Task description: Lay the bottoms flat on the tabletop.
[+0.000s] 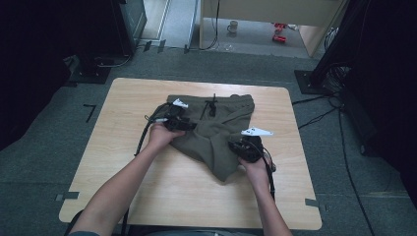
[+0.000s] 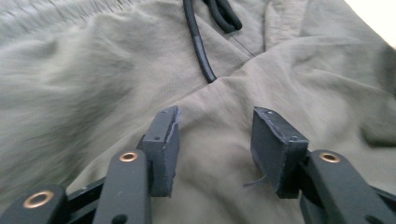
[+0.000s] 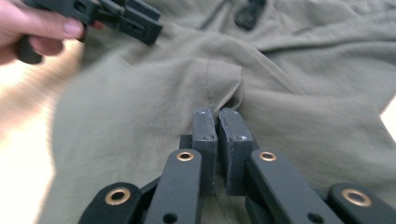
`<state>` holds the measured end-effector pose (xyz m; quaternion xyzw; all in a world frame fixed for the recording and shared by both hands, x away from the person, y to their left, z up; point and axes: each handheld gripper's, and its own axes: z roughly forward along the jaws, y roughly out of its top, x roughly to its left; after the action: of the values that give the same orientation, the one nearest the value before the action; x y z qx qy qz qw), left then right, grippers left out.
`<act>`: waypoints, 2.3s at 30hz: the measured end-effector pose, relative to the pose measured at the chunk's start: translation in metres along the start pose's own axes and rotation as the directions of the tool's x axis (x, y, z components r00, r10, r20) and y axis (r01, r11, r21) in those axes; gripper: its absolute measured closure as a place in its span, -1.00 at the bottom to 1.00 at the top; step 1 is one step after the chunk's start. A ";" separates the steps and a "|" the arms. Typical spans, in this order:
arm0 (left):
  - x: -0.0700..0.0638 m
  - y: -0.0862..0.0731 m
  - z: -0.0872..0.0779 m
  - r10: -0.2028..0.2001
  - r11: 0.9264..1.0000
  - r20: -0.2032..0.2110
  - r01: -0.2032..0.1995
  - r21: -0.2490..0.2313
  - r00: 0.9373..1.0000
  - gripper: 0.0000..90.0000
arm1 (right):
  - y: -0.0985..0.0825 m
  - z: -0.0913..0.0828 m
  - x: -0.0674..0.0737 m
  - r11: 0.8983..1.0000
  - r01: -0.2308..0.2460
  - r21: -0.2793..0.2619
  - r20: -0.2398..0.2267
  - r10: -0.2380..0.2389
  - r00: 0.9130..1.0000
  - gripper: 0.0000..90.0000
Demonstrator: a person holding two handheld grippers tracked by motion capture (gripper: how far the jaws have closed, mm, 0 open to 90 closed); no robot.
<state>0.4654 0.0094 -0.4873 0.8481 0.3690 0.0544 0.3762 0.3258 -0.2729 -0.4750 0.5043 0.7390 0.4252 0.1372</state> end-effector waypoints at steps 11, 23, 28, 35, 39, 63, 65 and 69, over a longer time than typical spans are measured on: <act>-0.005 -0.024 -0.052 -0.031 0.997 0.016 0.032 -0.072 0.999 0.10 | 0.014 -0.018 0.049 0.999 0.026 -0.039 -0.163 -0.032 0.986 0.94; -0.041 -0.039 -0.076 0.001 0.993 0.084 0.009 -0.118 0.996 0.05 | -0.029 0.008 0.102 0.989 0.140 0.055 -0.237 -0.124 0.964 0.94; -0.057 -0.037 -0.074 0.022 0.992 0.128 -0.005 -0.127 0.992 0.01 | -0.042 0.025 0.111 0.982 0.166 0.086 -0.232 -0.142 0.962 0.92; -0.081 -0.040 -0.060 0.078 0.992 0.166 -0.060 -0.108 0.983 0.00 | -0.050 0.034 0.115 0.987 0.148 0.066 -0.240 -0.129 0.962 0.89; -0.090 -0.044 -0.046 0.110 0.993 0.168 -0.099 -0.071 0.980 -0.01 | -0.055 0.036 0.116 0.988 0.139 0.061 -0.234 -0.121 0.965 0.89; -0.070 -0.048 -0.071 0.043 0.992 0.155 -0.024 -0.122 0.987 0.99 | -0.044 0.020 0.129 0.987 0.156 -0.034 -0.252 -0.159 0.955 0.92; -0.061 -0.052 -0.083 0.017 0.991 0.139 0.002 -0.130 0.990 0.99 | -0.039 0.021 0.134 0.984 0.169 -0.049 -0.261 -0.176 0.949 0.91; -0.047 -0.063 -0.100 -0.029 0.989 0.110 0.044 -0.139 0.994 1.00 | -0.030 0.024 0.143 0.983 0.173 -0.065 -0.313 -0.185 0.932 0.66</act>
<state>0.3573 0.0661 -0.4500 0.8143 0.3590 0.0277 0.4553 0.2573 -0.1415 -0.4804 0.3573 0.7865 0.4997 0.0638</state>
